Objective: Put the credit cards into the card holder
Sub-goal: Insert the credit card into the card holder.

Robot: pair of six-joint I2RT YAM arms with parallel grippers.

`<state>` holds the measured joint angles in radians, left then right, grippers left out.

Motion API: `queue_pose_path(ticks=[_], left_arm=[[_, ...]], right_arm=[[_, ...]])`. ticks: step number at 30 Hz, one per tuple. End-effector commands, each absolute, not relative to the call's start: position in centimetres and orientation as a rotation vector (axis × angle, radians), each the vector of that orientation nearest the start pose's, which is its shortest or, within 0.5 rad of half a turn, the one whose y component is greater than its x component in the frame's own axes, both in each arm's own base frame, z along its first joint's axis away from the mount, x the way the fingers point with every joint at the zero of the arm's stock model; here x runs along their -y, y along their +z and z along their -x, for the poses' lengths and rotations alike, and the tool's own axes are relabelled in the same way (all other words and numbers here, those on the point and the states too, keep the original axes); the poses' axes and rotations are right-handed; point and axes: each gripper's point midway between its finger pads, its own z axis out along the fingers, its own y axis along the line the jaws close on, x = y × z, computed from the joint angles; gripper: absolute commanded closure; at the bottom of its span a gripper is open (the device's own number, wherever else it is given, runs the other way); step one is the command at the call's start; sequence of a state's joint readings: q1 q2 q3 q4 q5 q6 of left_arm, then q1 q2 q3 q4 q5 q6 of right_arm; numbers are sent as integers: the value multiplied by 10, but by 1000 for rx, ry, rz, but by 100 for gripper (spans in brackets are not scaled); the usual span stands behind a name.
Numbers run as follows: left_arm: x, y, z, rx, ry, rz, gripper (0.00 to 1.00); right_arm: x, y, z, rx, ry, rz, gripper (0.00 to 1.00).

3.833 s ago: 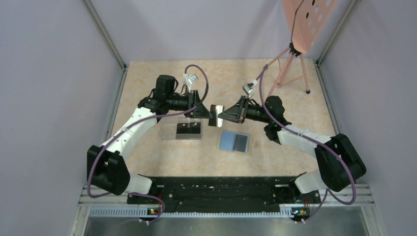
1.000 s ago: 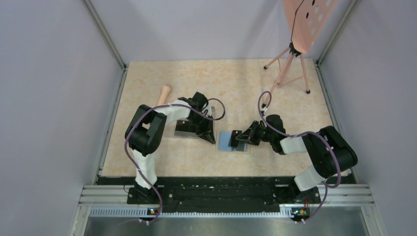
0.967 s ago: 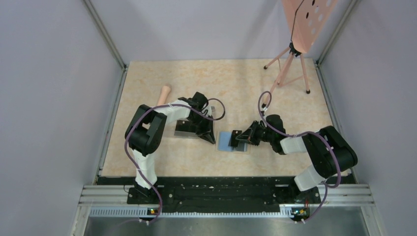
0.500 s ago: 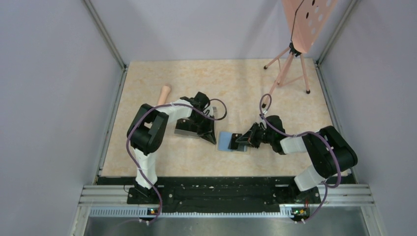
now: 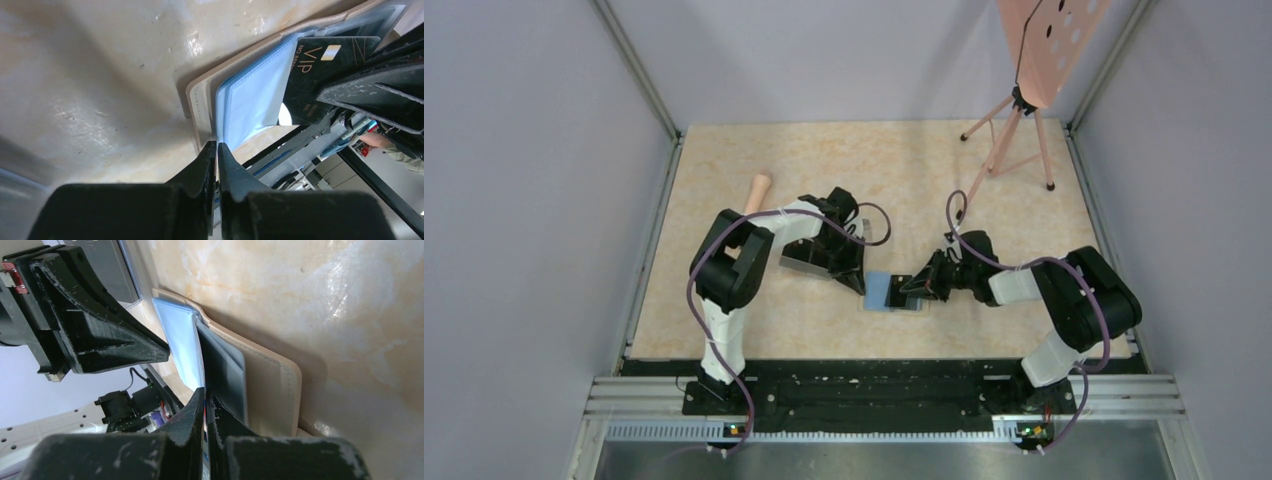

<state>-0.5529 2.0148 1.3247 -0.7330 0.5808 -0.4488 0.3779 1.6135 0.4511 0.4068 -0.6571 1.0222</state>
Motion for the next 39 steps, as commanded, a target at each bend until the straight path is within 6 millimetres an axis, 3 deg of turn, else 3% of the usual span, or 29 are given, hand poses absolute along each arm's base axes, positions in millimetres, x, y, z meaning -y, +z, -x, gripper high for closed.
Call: queue_pose_path(ticks=[1,13,23,26,34,39], left_arm=[[258,-5,-244,-3213,-721,-250,90],[247,30,-271,-3060,-564,-270,74],[250,65,-291,-2873,-581,-280,68],[255,60,-287,-2896,-624,-296,69],[265,23,-253,-3033,-665,-351,77],[270,19,-251,-3048,-638,-389,79]], right_arm=[[-243,35,-239,-2560,1374,-411,100],[-243,39,-243,-2575,1334,-356,100],[-242,41,-240,-2569,1318,-337,100],[-240,41,-239,-2566,1304,-344,100],[-241,37,-233,-2593,1303,-352,100],[-242,34,-228,-2621,1297,-376,100]])
